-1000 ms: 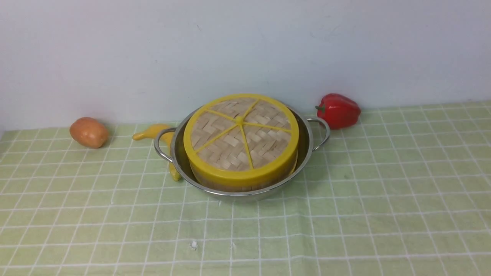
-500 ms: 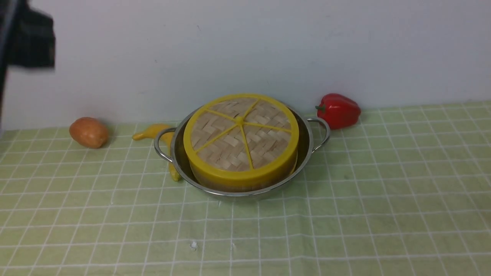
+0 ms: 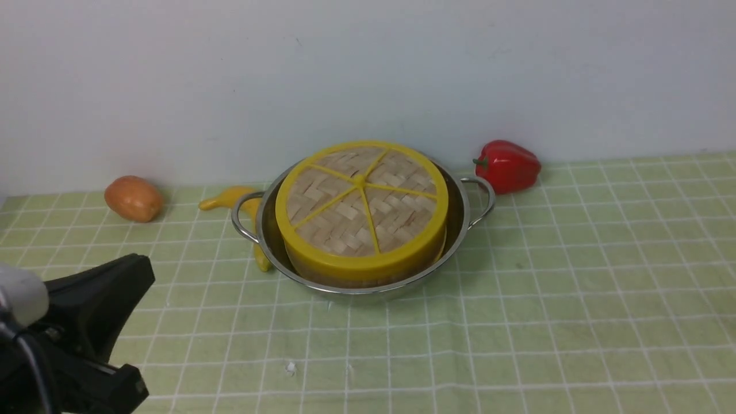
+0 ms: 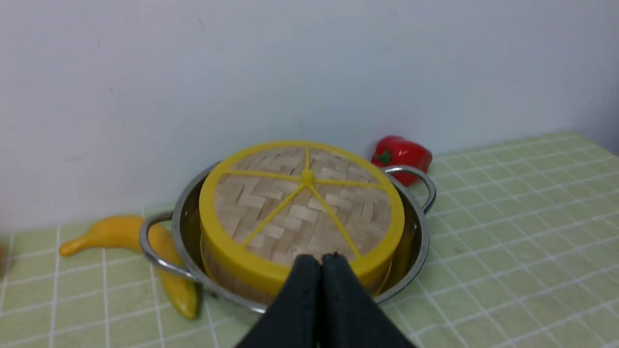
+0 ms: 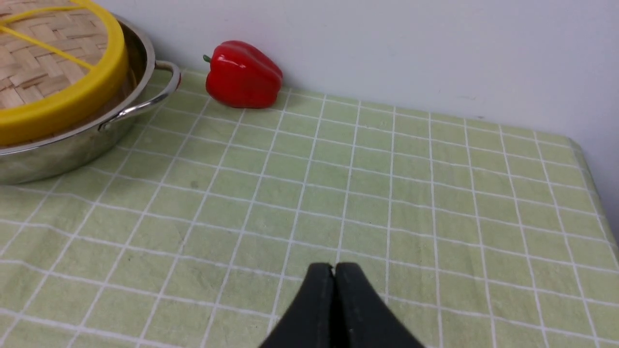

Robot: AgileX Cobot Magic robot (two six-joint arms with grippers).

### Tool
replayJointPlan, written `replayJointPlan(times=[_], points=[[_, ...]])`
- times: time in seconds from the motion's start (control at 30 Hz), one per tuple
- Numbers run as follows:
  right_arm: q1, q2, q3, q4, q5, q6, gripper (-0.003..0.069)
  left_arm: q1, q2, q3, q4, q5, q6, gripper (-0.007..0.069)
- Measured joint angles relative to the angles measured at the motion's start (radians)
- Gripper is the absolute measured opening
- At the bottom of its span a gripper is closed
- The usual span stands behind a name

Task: Place the steamer in the pot on the green tablecloth, and put the lid on the steamer.

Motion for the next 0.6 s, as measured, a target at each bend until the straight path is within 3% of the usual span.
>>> replayJointPlan(times=[0.33,0.43,0.6], points=[[0.000,0.000,0.000,0.000,-0.001,0.002,0.0036,0.021,-0.039,0.008,0.021,-0.015,0.023,-0.0008],[0.000,-0.001,0.000,-0.001,-0.001,0.003,0.0045,0.083,-0.101,0.011,0.058,-0.005,0.059,-0.0005],[0.000,-0.004,0.000,-0.001,-0.003,0.004,0.0062,0.288,-0.307,0.158,0.122,0.018,0.080,0.0001]])
